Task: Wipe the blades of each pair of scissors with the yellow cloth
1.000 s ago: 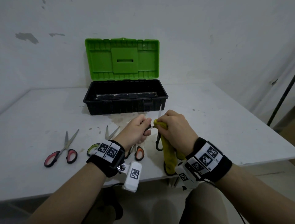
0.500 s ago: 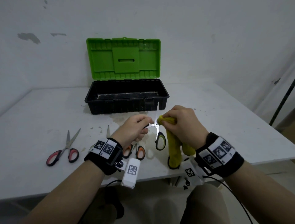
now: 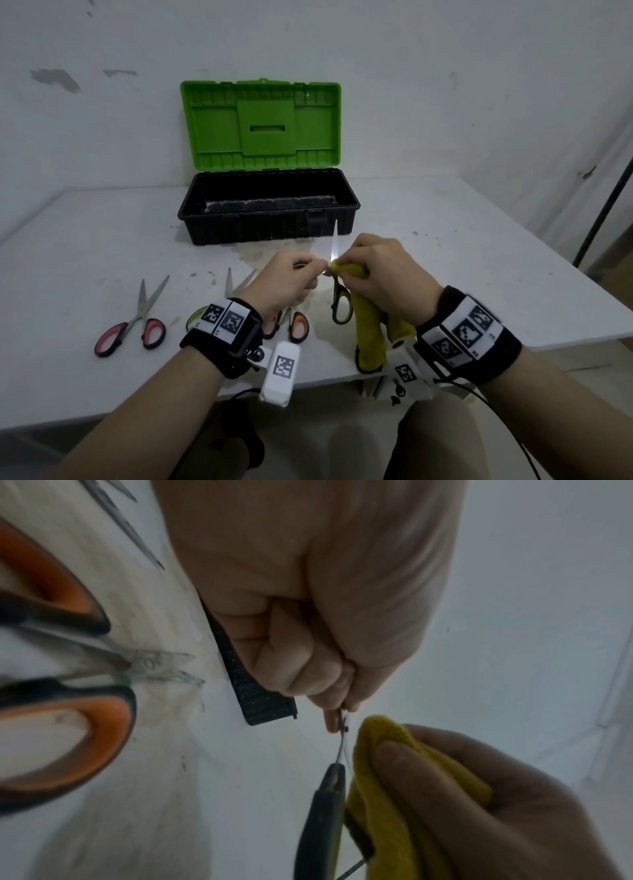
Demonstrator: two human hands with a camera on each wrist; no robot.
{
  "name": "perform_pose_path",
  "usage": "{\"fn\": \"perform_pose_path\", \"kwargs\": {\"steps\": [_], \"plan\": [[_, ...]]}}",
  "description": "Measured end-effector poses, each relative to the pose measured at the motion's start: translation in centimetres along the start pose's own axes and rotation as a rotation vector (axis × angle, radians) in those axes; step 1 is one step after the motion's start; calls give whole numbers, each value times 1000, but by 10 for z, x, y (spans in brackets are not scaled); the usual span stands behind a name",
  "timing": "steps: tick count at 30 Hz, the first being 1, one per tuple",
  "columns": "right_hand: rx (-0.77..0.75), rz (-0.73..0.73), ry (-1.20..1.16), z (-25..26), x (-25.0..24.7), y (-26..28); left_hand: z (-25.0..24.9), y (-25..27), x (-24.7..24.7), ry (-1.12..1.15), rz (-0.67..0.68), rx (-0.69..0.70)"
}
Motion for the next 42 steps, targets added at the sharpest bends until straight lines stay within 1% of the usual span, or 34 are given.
{"fn": "perform_pose_path", "kwargs": {"steps": [2, 4, 6, 10, 12, 15, 18, 22, 26, 29, 31, 33, 38, 42], "plan": [[15, -12, 15, -1, 3, 0, -3, 0, 2, 2, 5, 30], [30, 13, 1, -3, 8, 3, -4, 0, 0, 10, -17, 53], [37, -3, -14, -6, 7, 6, -2, 1, 0, 32, -19, 48], [50, -82, -16, -12, -2, 5, -4, 1, 4, 85, 81, 31], [54, -91, -17, -13, -1, 4, -7, 0, 6, 178, 88, 5], [54, -118, -41, -15, 1, 4, -11, 0, 9, 420, 96, -38], [53, -162, -63, -18, 1, 5, -11, -1, 11, 559, 121, -94], [58, -161, -70, -21, 2, 4, -8, -3, 13, 647, 152, -190], [72, -150, -65, -22, 3, 5, -6, -1, 13, 659, 204, -191], [115, -181, -66, -29, -3, 6, -7, -1, 10, 622, 218, -183], [138, -190, -52, -33, -7, 7, -7, -2, 7, 549, 188, -187], [148, -185, -43, -35, -9, 7, -9, -4, 5, 456, 120, -171], [154, -183, -51, -38, -6, 6, -10, -10, -10, 150, -127, -127], [154, -184, -80, -42, -2, 7, -10, -10, -17, -6, -190, -85]]}}
Point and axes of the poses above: each hand's wrist, its own y-axis away from the middle knuckle, its own x-axis out of the palm, z = x × y, the point moved 3 cm from there along -y, towards the middle knuckle, and after that the axes turned 11 degrees about z, right-handed, at the moved point
